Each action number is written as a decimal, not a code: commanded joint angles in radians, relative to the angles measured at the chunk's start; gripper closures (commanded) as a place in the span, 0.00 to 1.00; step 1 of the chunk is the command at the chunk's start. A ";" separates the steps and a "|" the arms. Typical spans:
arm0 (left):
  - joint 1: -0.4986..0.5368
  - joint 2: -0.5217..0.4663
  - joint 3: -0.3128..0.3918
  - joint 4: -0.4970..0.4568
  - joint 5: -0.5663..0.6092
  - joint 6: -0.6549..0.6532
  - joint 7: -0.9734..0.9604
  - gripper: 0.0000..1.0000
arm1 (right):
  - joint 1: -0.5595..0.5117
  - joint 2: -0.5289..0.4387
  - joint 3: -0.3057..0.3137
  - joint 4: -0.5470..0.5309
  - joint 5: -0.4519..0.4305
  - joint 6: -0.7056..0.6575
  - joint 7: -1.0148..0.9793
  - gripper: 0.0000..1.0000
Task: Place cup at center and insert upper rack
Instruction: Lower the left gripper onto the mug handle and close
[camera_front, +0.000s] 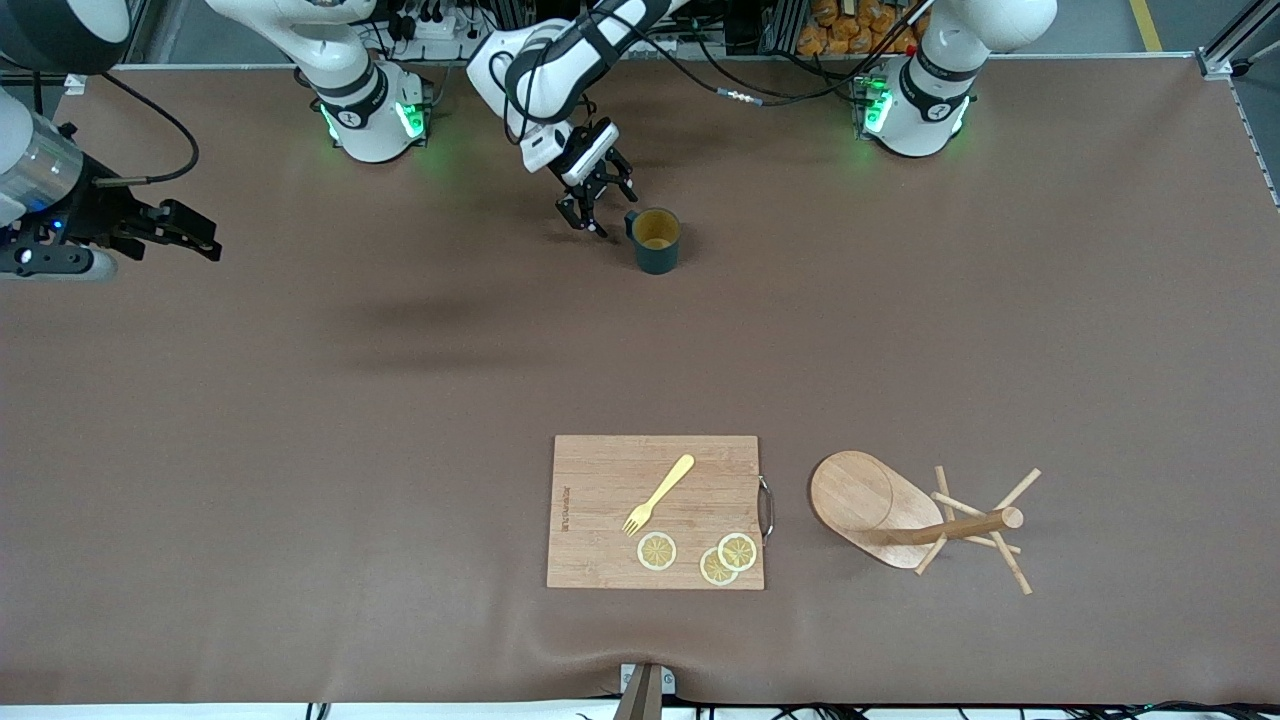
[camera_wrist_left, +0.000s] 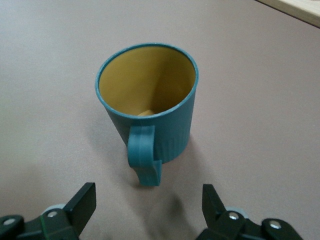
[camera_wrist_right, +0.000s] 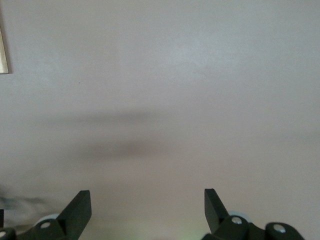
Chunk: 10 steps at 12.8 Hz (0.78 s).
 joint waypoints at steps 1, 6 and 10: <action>-0.006 0.030 0.007 0.032 0.004 -0.039 -0.006 0.06 | 0.009 -0.007 -0.001 -0.006 -0.026 0.011 0.003 0.00; 0.001 0.037 0.010 0.030 -0.025 -0.059 -0.006 0.16 | -0.002 -0.044 -0.010 -0.001 -0.026 -0.042 -0.011 0.00; 0.009 0.038 0.027 0.030 -0.053 -0.059 -0.006 0.29 | -0.008 -0.050 -0.012 -0.003 -0.024 -0.050 -0.011 0.00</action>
